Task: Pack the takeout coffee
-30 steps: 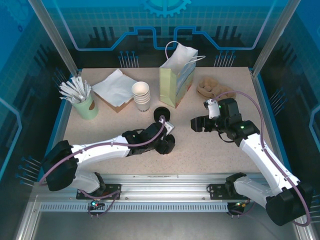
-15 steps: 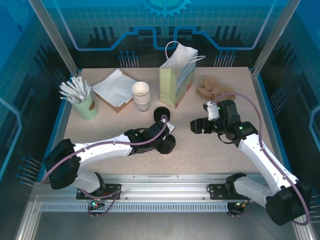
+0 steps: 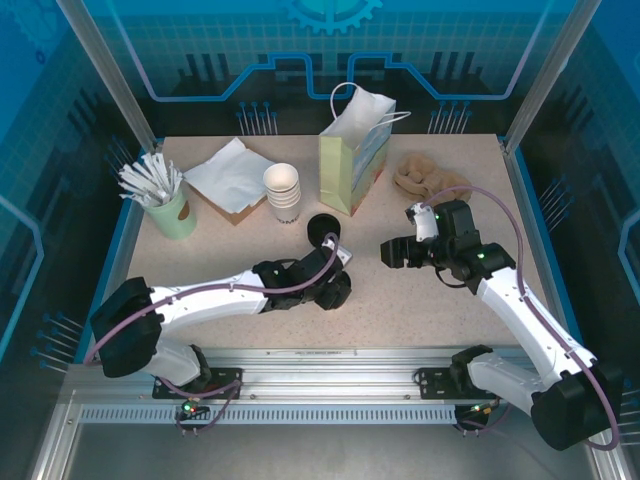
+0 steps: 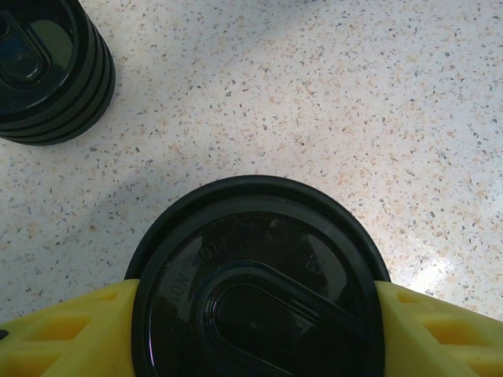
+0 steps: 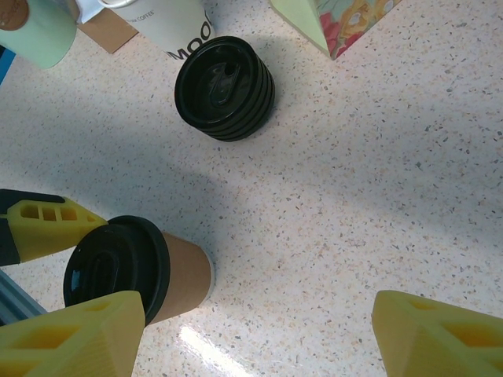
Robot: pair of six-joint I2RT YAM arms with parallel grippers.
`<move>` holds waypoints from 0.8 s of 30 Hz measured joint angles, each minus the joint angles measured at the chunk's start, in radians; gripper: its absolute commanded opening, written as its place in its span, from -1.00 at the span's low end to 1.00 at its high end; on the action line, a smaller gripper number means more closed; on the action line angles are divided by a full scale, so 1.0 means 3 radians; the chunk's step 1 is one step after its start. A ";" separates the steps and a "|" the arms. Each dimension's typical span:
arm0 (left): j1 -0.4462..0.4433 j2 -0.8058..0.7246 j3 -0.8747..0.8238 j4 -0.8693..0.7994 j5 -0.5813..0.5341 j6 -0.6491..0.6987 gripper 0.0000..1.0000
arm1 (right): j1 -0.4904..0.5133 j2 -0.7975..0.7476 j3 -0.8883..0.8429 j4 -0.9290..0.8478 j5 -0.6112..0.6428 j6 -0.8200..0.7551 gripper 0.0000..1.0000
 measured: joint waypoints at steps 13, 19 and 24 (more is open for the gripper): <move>-0.0111 -0.0094 -0.0280 0.0413 -0.0295 -0.0183 -0.07 | 0.0004 0.0189 0.0000 0.0000 -0.0011 0.0013 0.55; -0.0001 -0.0109 -0.0264 0.0440 -0.0238 -0.0181 -0.06 | 0.0029 0.0224 0.0100 -0.0011 -0.0010 0.0013 0.55; 0.0161 0.0058 -0.0097 0.0434 -0.0221 -0.0118 0.01 | 0.0048 0.0259 0.0165 -0.0011 -0.0010 0.0013 0.55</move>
